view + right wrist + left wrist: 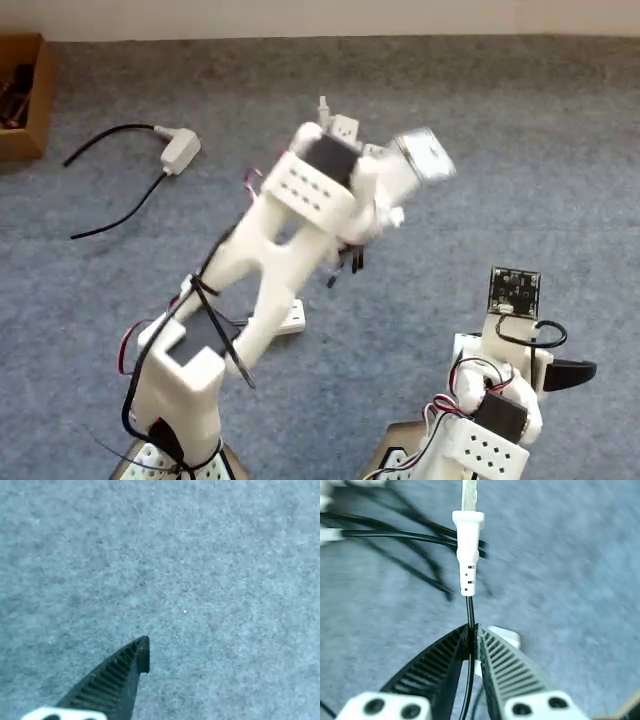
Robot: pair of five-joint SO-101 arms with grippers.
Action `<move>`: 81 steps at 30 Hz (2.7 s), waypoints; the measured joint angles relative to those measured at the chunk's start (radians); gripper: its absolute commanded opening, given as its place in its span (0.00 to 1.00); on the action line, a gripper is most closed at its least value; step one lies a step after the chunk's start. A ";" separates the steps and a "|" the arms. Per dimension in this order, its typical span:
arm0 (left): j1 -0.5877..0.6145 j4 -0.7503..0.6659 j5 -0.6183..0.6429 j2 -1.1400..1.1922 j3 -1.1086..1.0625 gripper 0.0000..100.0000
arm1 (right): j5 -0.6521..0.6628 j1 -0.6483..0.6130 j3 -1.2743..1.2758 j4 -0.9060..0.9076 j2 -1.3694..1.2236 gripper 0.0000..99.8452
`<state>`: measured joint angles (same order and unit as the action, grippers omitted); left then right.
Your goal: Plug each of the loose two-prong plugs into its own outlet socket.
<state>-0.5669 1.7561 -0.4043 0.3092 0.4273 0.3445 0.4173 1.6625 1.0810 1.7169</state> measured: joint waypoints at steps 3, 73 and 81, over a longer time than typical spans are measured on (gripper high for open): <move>-0.098 -0.069 -0.015 -0.069 -0.186 0.00 | -0.008 0.008 0.000 0.000 0.000 0.58; 0.878 -0.707 0.322 -0.503 -1.092 0.04 | 0.281 -0.417 -0.974 0.629 -1.258 0.58; 0.879 -0.918 0.324 -0.503 -1.214 0.04 | 0.779 -0.486 -0.977 0.634 -1.266 0.58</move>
<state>0.3122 0.8385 -0.0806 -0.1941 -0.7864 1.1239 -0.0690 0.6851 1.7146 0.4511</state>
